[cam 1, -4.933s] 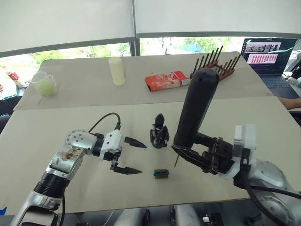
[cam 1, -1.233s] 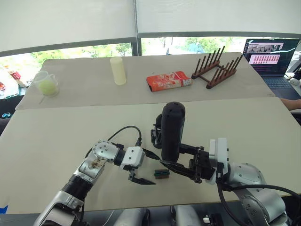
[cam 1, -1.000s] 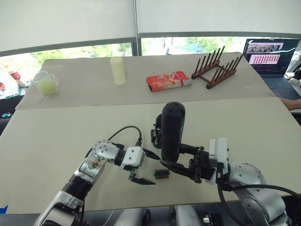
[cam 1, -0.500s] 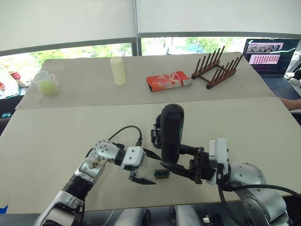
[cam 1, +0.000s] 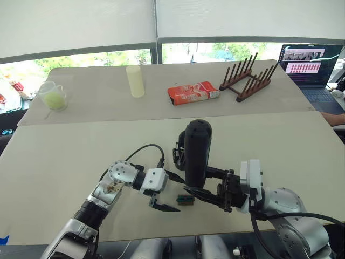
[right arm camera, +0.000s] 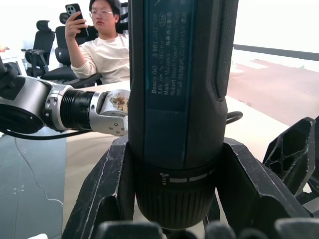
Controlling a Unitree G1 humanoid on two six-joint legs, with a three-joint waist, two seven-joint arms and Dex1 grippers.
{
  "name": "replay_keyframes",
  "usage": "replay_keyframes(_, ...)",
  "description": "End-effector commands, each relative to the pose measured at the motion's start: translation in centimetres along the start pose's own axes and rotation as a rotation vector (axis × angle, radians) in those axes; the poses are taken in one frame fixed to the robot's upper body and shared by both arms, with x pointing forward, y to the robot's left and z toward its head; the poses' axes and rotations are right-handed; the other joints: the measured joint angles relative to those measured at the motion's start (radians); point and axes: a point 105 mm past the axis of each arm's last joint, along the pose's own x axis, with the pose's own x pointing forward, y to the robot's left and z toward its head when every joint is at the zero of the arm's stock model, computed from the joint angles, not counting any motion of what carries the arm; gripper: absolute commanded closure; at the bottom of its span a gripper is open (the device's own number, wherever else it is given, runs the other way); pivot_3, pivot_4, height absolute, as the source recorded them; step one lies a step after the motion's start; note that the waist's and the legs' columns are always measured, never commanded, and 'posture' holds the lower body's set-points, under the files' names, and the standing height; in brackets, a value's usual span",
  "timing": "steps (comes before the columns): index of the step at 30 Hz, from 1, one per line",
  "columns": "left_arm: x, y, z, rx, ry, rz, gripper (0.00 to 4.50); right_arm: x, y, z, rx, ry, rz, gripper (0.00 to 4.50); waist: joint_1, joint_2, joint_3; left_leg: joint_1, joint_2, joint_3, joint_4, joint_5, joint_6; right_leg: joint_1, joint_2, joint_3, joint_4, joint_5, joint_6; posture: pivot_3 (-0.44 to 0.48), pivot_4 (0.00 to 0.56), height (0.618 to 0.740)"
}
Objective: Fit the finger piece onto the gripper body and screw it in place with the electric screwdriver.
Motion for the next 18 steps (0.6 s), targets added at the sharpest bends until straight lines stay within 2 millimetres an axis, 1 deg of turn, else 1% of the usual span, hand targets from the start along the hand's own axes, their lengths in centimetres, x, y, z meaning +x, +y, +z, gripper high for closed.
replay_keyframes(1,0.12,0.20,0.73,0.040,-0.020,-0.002,0.00,0.27,0.97,1.66,-0.039,-0.060,0.037,2.60,0.000,0.000,0.000,0.000,0.000,0.000,0.000,0.000,0.000,0.000,0.000,0.000,0.000,0.000,0.000,0.000,0.150,0.740)
replay_keyframes(7,0.16,0.27,0.77,0.043,-0.020,-0.003,0.00,0.28,1.20,1.45,-0.032,-0.055,0.043,2.60,0.000,0.000,0.000,0.000,0.000,0.000,0.000,0.000,0.000,0.000,0.000,0.000,0.000,0.000,0.000,0.000,0.150,0.740)
replay_keyframes(18,0.13,0.36,0.76,0.045,-0.019,-0.002,0.00,0.30,1.43,1.77,-0.037,-0.064,0.056,2.60,0.000,0.000,0.000,0.000,0.000,0.000,0.000,0.000,0.000,0.000,0.000,0.000,0.000,0.000,0.000,0.000,0.150,0.740)
